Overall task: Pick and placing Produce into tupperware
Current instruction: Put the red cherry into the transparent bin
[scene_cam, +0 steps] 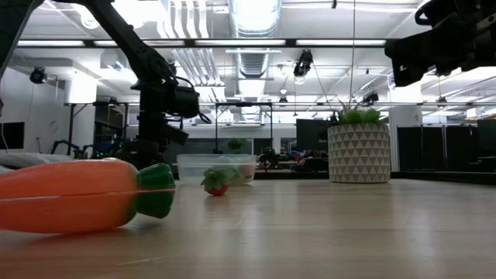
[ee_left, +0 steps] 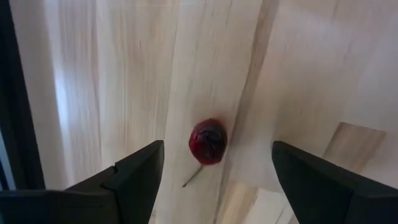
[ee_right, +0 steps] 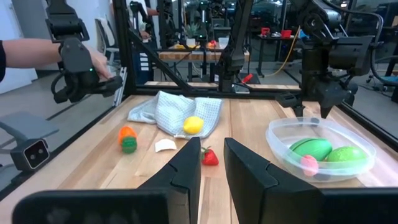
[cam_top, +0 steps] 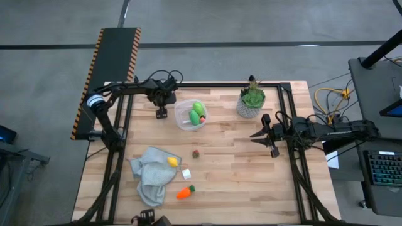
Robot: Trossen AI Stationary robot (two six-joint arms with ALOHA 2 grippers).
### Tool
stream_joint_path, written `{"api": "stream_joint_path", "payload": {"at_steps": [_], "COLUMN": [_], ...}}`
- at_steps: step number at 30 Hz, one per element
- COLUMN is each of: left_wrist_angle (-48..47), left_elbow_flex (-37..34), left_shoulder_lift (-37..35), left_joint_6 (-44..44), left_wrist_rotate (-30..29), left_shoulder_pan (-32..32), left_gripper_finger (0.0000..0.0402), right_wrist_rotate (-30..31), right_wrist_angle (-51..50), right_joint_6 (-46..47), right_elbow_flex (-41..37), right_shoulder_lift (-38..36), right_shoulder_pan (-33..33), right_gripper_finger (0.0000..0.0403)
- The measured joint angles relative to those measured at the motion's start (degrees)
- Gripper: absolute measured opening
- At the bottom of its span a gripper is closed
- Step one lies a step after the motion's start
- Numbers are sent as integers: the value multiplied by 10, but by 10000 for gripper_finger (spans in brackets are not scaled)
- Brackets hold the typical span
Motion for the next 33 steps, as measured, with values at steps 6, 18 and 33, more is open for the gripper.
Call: {"api": "stream_joint_path", "payload": {"at_steps": [6,18,33], "left_wrist_angle": [15,14,24], "left_elbow_flex": [0,-1,-3], "left_shoulder_lift": [1,1,1], "left_joint_6": [6,10,20], "left_wrist_rotate": [12,20,14], "left_shoulder_pan": [0,3,5], "left_gripper_finger": [282,250,61], "right_wrist_rotate": [1,1,1], "right_wrist_angle": [-1,0,1], "right_joint_6": [0,0,1], "right_elbow_flex": [0,0,0], "right_shoulder_lift": [0,0,0], "right_shoulder_pan": [0,0,0], "right_gripper_finger": [63,63,63]}}
